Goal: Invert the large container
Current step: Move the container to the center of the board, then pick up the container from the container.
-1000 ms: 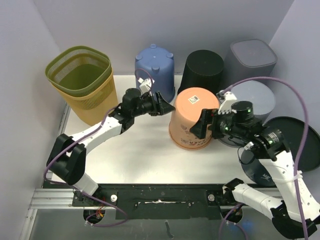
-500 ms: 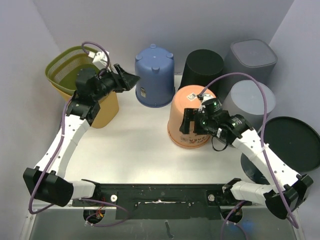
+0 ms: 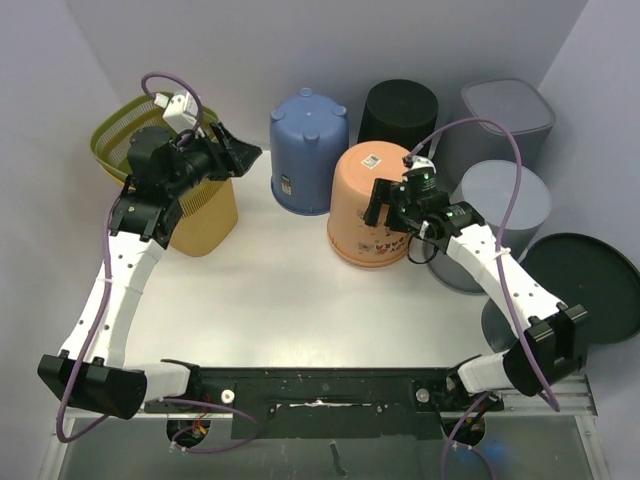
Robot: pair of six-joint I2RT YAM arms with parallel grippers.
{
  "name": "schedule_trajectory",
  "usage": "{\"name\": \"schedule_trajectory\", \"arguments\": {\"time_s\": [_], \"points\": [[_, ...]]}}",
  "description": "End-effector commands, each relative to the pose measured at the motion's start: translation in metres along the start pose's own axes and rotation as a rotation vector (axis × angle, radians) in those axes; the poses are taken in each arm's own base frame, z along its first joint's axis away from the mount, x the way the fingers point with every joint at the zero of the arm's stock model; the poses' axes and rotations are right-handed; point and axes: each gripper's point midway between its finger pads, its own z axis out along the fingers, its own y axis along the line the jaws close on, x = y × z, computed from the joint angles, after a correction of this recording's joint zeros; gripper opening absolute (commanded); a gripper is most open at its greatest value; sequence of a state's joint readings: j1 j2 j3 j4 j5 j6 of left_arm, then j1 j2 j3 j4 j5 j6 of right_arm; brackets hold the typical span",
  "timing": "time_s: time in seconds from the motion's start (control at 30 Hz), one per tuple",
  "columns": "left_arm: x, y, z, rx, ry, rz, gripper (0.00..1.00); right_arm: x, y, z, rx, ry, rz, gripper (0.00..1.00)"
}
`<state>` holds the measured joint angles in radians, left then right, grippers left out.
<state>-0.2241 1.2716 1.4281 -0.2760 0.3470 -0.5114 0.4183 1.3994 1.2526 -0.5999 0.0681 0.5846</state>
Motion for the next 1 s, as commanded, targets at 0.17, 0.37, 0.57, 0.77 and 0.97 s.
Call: {"name": "schedule_trajectory", "arguments": {"time_s": [0.17,0.37,0.57,0.77,0.97], "points": [[-0.068,0.006,-0.029,-0.157,-0.110,0.158,0.60,-0.036,0.016,-0.079,-0.102,-0.213,-0.040,0.97],[-0.079,0.034,-0.028,-0.303,-0.034,0.209,0.62,-0.038,0.007,-0.113,-0.081,-0.242,-0.034,0.98],[-0.047,0.072,-0.007,-0.399,0.193,0.254,0.63,-0.051,0.013,-0.121,-0.096,-0.274,-0.022,0.98],[-0.020,0.104,-0.002,-0.495,0.299,0.274,0.61,-0.056,0.018,-0.122,-0.111,-0.277,-0.023,0.98],[-0.023,0.100,0.000,-0.468,0.268,0.296,0.37,-0.056,0.021,-0.119,-0.122,-0.273,-0.009,0.98]]}}
